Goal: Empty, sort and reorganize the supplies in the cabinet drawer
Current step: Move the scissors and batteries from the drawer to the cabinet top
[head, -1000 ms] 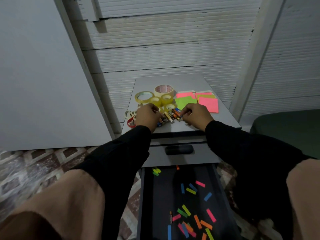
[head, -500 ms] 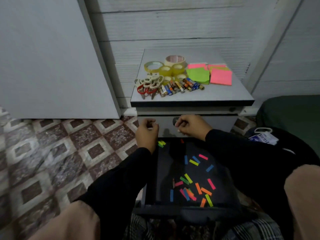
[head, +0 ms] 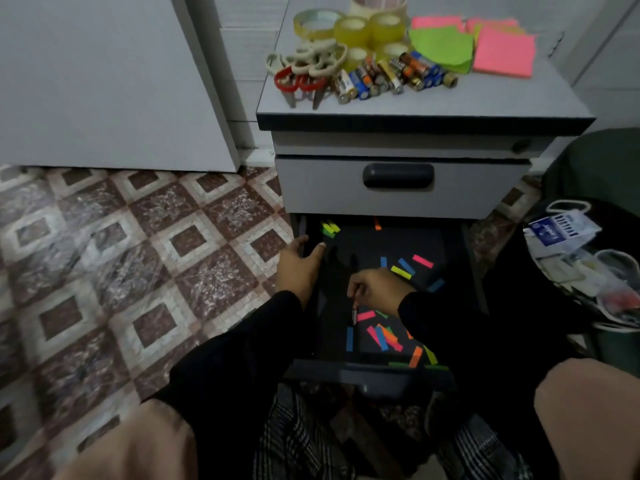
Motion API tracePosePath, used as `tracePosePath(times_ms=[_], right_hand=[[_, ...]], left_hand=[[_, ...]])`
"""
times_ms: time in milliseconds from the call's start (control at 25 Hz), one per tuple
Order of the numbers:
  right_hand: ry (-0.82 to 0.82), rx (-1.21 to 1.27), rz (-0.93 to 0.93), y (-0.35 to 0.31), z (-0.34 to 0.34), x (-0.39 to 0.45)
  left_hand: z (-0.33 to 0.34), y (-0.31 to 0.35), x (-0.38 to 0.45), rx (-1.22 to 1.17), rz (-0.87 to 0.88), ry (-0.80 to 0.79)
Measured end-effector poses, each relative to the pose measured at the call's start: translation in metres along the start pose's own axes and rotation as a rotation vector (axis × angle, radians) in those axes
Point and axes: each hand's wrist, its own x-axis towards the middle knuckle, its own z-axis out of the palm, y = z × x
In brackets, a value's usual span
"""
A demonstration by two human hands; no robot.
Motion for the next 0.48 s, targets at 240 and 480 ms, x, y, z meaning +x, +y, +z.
tracePosePath(times_ms=[240, 480], right_hand=[[-0.071, -0.23, -0.039, 0.021, 0.038, 0.016], [-0.103, -0.38, -0.069, 0.032, 0.054, 0.023]], left_hand=[[0.001, -0.017, 0.0, -0.077, -0.052, -0.053], [0.007, -0.029, 0.008, 0.137, 0.001, -0.059]])
